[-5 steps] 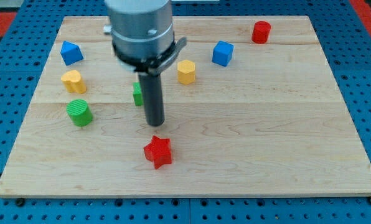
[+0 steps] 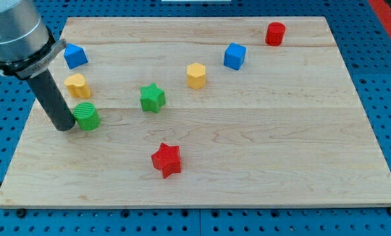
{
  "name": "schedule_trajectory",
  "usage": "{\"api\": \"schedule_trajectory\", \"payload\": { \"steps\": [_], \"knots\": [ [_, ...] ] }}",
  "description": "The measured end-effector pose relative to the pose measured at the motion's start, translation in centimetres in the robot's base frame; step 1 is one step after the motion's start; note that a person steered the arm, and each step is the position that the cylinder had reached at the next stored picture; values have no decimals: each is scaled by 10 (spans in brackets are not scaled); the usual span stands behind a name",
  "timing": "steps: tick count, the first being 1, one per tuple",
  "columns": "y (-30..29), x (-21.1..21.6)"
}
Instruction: Move the green circle into the green star towards the center
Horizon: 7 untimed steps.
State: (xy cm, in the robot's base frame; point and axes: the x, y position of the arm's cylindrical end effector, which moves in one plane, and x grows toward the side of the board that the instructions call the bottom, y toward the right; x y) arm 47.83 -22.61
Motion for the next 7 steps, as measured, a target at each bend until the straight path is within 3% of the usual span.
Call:
{"api": "schedule_trajectory", "payload": {
  "steps": [5, 7],
  "knots": [
    [94, -3],
    [105, -8]
  ]
}}
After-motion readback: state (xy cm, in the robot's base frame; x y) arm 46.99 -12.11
